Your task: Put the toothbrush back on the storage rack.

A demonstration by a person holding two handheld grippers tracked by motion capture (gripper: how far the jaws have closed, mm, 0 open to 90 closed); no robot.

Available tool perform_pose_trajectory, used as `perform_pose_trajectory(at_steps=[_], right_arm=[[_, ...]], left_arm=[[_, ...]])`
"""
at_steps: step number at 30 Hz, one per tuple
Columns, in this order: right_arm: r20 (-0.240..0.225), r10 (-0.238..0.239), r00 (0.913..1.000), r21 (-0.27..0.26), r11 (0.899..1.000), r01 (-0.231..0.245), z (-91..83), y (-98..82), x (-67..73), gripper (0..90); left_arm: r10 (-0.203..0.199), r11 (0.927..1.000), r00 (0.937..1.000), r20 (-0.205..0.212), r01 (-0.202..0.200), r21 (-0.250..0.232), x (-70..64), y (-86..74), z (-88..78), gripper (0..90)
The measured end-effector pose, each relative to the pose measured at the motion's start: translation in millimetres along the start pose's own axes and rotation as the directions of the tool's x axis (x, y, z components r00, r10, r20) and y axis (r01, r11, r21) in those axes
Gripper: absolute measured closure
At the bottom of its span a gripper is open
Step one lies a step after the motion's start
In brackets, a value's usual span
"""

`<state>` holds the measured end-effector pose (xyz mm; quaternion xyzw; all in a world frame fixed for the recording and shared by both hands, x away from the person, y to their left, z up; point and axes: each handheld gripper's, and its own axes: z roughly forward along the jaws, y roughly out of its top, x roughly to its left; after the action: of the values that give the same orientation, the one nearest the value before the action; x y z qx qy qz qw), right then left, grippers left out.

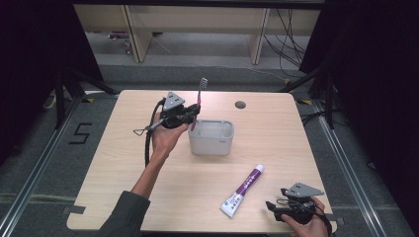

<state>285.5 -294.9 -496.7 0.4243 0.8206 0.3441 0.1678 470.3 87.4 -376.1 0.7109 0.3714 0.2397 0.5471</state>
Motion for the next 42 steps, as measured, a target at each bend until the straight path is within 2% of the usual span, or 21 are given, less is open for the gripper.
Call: perform_pose_trajectory(at_steps=[1, 2, 4, 7, 9, 12, 14, 22, 28, 32, 34, 36, 37, 38, 40, 42], right_arm=[[-0.001, 0.000, 1.0000, 0.001, 1.000, 0.000, 0.1, -0.1, 0.1, 26.5], [-0.003, 0.027, 0.9996, 0.012, 1.000, -0.027, -0.4, -0.3, 2.8, 26.5], [-0.019, 0.027, 0.9995, 0.011, 1.000, -0.027, 0.4, -0.2, 2.9, 26.5], [-0.002, -0.001, 1.0000, -0.005, 1.000, 0.001, 1.2, -0.6, 1.2, 26.5], [-0.020, 0.025, 0.9995, 0.011, 1.000, -0.024, 0.5, -0.2, 2.8, 26.5], [-0.014, -0.025, 0.9996, 0.000, 1.000, 0.025, 2.2, -0.3, 0.1, 26.4], [-0.008, 0.008, 0.9999, 0.003, 1.000, -0.008, 1.5, -0.6, 2.9, 26.4], [-0.006, -0.034, 0.9994, 0.001, 0.999, 0.034, 1.2, -0.1, 0.0, 26.3], [-0.018, -0.014, 0.9997, 0.005, 1.000, 0.014, 1.3, 0.0, 0.8, 26.3], [-0.015, -0.031, 0.9994, 0.000, 1.000, 0.031, 1.4, 0.1, 0.3, 26.3], [-0.013, -0.022, 0.9997, 0.005, 1.000, 0.022, 1.1, 0.0, 0.6, 26.3], [-0.006, -0.035, 0.9994, 0.001, 0.999, 0.035, 1.1, -0.1, 0.0, 26.3], [-0.012, -0.012, 0.9999, 0.005, 1.000, 0.012, 0.7, -0.1, 1.3, 26.3], [-0.012, -0.011, 0.9999, 0.006, 1.000, 0.012, 0.8, -0.2, 1.4, 26.3], [-0.017, -0.031, 0.9994, -0.001, 1.000, 0.031, 1.5, 0.2, 0.3, 26.3], [-0.014, -0.024, 0.9996, 0.001, 1.000, 0.024, 1.0, 0.3, 1.0, 26.3]], left_arm=[[-0.002, 1.0000, 1.0000, -0.005, 0.002, -0.002, -0.1, -0.6, 1.6, 82.4], [-0.003, 1.0000, 0.9999, -0.010, 0.003, -0.001, 0.0, -1.1, 2.8, 82.4], [-0.007, 1.0000, 0.9999, -0.014, 0.007, -0.005, 0.8, -2.6, 6.0, 82.4], [-0.006, 1.0000, 0.9998, -0.021, 0.006, 0.006, 0.9, -4.8, 9.9, 82.3], [-0.001, 0.9999, 0.9996, -0.028, 0.002, 0.013, 1.3, -6.4, 12.8, 82.4], [-0.016, 0.9997, 0.9992, -0.035, 0.017, 0.015, 2.2, -9.6, 16.8, 82.3], [-0.020, 0.9997, 0.9991, -0.036, 0.021, 0.012, 2.1, -11.2, 18.7, 82.3], [-0.041, 0.9982, 0.9984, -0.038, 0.042, 0.041, 3.2, -24.2, 27.6, 82.3], [-0.031, 0.9976, 0.9984, -0.047, 0.033, 0.061, 3.1, -26.9, 30.3, 82.3], [-0.027, 0.9970, 0.9986, -0.045, 0.030, 0.071, 2.6, -28.1, 31.6, 82.2], [-0.031, 0.9967, 0.9984, -0.047, 0.034, 0.073, 3.2, -29.4, 32.2, 82.2], [-0.041, 0.9960, 0.9980, -0.048, 0.045, 0.077, 4.2, -31.4, 32.6, 82.2], [-0.037, 0.9955, 0.9981, -0.048, 0.041, 0.085, 5.2, -32.8, 32.8, 82.2], [-0.043, 0.9949, 0.9977, -0.052, 0.048, 0.089, 5.9, -34.9, 32.8, 82.2], [-0.049, 0.9941, 0.9973, -0.056, 0.054, 0.094, 7.8, -37.4, 32.8, 82.2], [-0.053, 0.9935, 0.9964, -0.065, 0.060, 0.097, 10.3, -39.4, 32.8, 82.2]])
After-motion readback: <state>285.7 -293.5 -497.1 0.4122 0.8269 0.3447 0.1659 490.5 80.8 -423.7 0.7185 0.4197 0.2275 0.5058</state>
